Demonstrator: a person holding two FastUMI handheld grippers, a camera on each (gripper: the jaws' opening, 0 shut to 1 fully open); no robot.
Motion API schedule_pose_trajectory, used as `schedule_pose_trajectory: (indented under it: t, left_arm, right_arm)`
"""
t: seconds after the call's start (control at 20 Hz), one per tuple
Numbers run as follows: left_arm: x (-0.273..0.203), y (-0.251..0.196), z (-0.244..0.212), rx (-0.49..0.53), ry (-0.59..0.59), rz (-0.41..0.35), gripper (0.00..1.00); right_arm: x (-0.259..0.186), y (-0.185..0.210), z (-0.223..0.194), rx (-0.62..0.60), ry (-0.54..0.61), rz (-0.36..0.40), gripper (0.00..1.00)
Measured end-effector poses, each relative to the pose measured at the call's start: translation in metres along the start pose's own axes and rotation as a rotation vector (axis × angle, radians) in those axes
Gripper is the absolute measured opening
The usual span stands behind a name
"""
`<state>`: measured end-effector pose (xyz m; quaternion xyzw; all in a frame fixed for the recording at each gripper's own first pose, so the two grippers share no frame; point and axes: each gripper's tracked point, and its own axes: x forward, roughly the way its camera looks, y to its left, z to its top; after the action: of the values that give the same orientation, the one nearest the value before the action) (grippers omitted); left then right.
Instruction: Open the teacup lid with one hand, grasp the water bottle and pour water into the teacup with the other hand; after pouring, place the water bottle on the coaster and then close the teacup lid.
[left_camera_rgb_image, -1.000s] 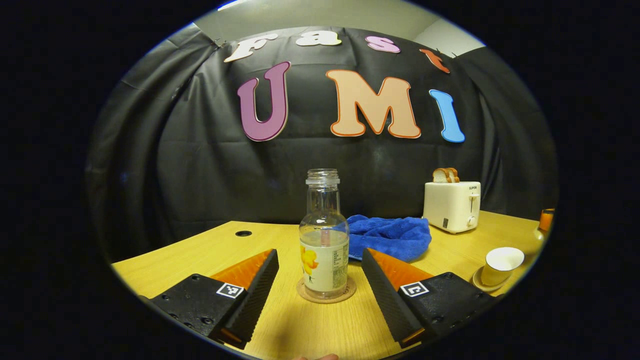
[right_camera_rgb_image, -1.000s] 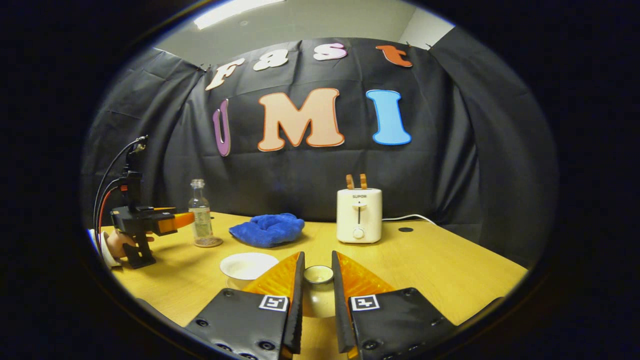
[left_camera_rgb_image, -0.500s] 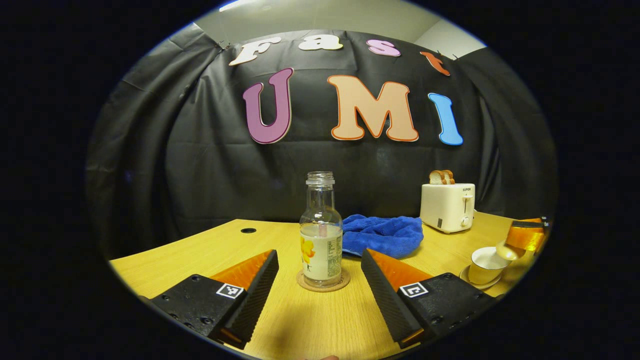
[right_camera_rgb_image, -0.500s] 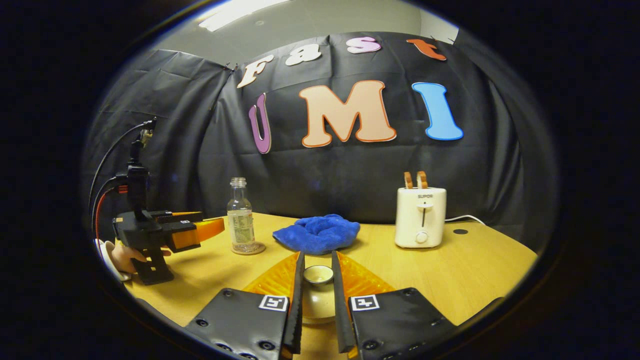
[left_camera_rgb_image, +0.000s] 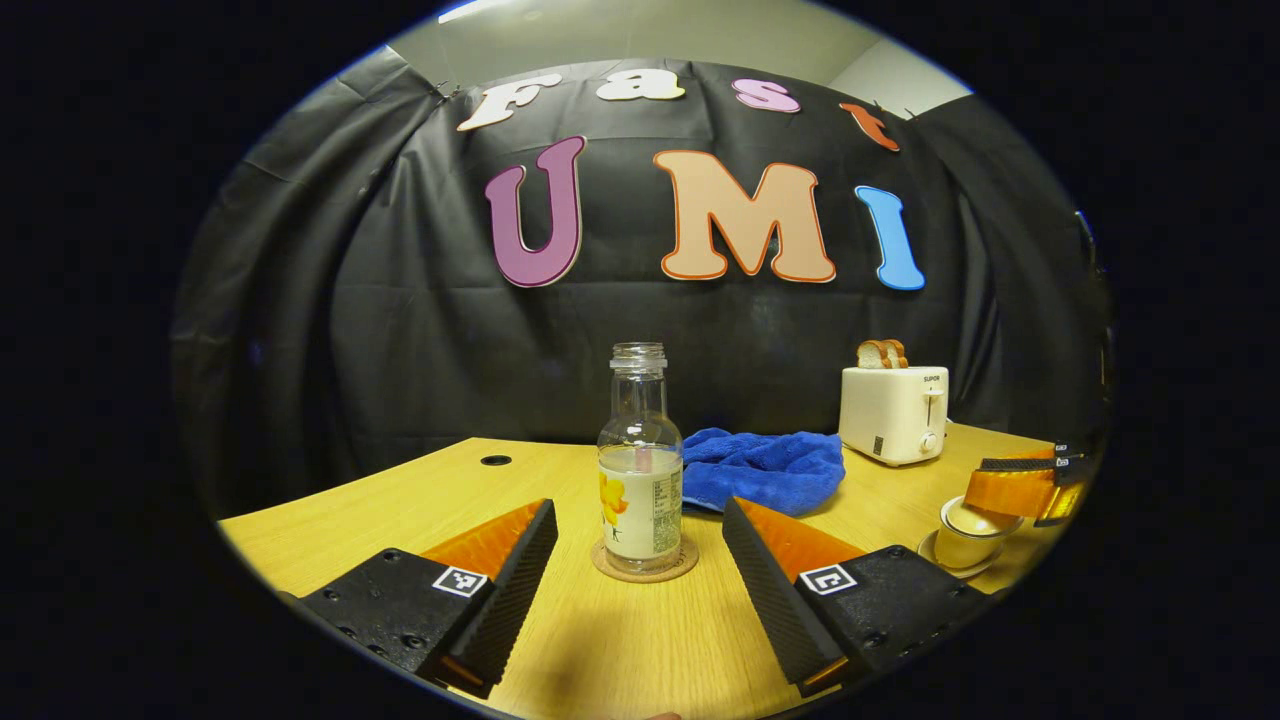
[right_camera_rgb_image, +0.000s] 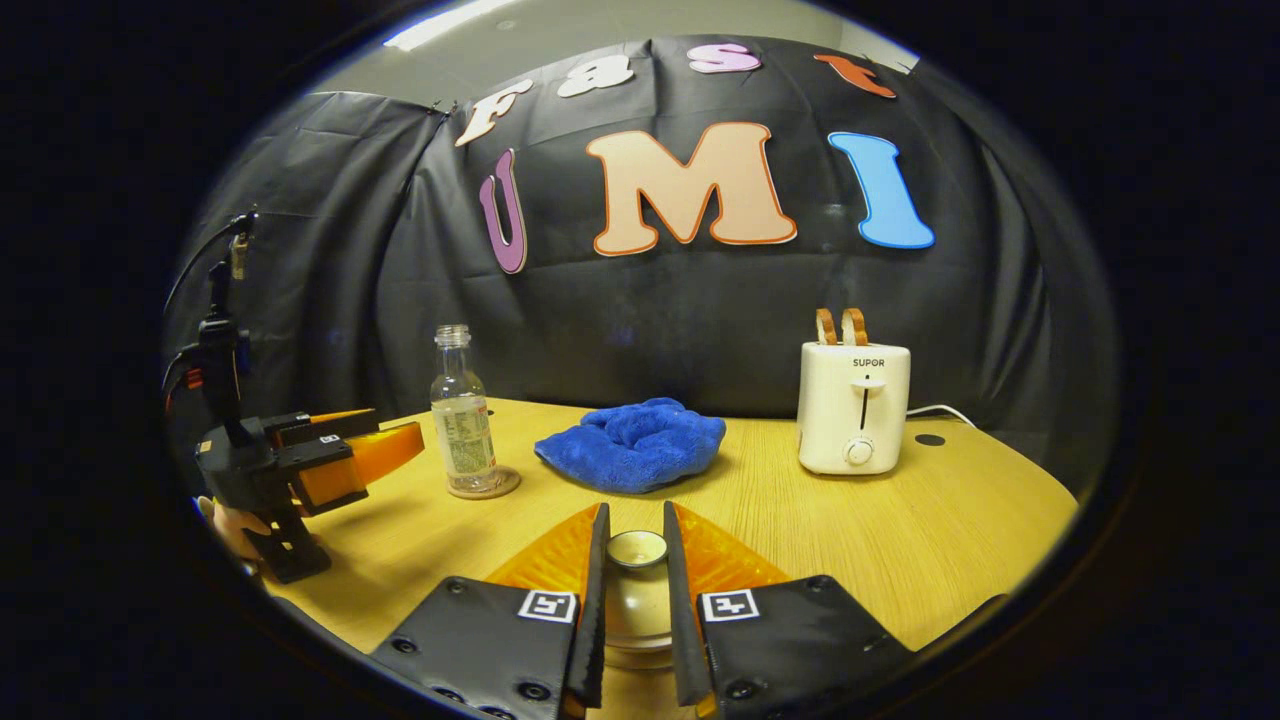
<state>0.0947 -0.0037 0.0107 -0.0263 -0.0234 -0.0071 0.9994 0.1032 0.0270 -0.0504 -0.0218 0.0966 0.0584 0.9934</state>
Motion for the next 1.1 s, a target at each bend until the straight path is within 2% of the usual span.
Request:
schedule_pose_trajectory:
  t: [0.15, 0.2, 0.3, 0.35, 0.5, 0.55, 0.6, 0.75, 0.9, 1.05, 1.1]
  left_arm:
    - [0.001, 0.0, 0.001, 0.0, 0.0, 0.0, 0.97]
    - [0.001, 0.0, 0.0, 0.0, 0.0, 0.0, 0.97]
    - [0.0, 0.0, 0.0, 0.0, 0.0, 0.0, 0.96]
    - [0.0, 0.0, 0.0, 0.0, 0.0, 0.0, 0.96]
    - [0.0, -0.001, 0.0, 0.0, 0.0, 0.001, 0.99]
    - [0.0, -0.001, 0.0, 0.0, 0.0, 0.001, 0.99]
    - [0.0, 0.0, 0.0, 0.0, 0.0, 0.001, 0.97]
    - [0.0, -0.001, 0.0, 0.0, 0.0, 0.001, 0.99]
    - [0.0, 0.0, 0.0, -0.001, 0.0, 0.001, 0.97]
    - [0.001, 0.0, 0.001, 0.0, 0.001, 0.001, 0.97]
    - [0.0, 0.001, 0.001, 0.0, 0.0, 0.004, 0.96]
  right_arm:
    - [0.0, -0.004, -0.002, 0.011, 0.007, -0.014, 0.31]
    - [0.0, -0.007, -0.003, 0.015, 0.01, -0.022, 0.34]
    - [-0.001, -0.006, -0.001, 0.025, 0.009, -0.017, 0.34]
    - [-0.001, -0.006, -0.001, 0.028, 0.005, -0.018, 0.38]
    - [-0.006, -0.008, 0.004, 0.029, -0.021, -0.021, 0.39]
    - [-0.005, -0.01, 0.005, 0.031, -0.036, -0.028, 0.46]
    - [-0.008, -0.011, 0.008, 0.032, -0.056, -0.033, 0.43]
    - [-0.016, -0.01, 0.019, -0.015, -0.139, -0.05, 0.66]
    - [-0.017, -0.018, 0.017, -0.005, -0.136, -0.075, 0.89]
    - [-0.023, -0.032, 0.018, -0.004, -0.14, -0.132, 0.96]
    - [-0.027, -0.037, 0.018, -0.005, -0.142, -0.147, 0.93]
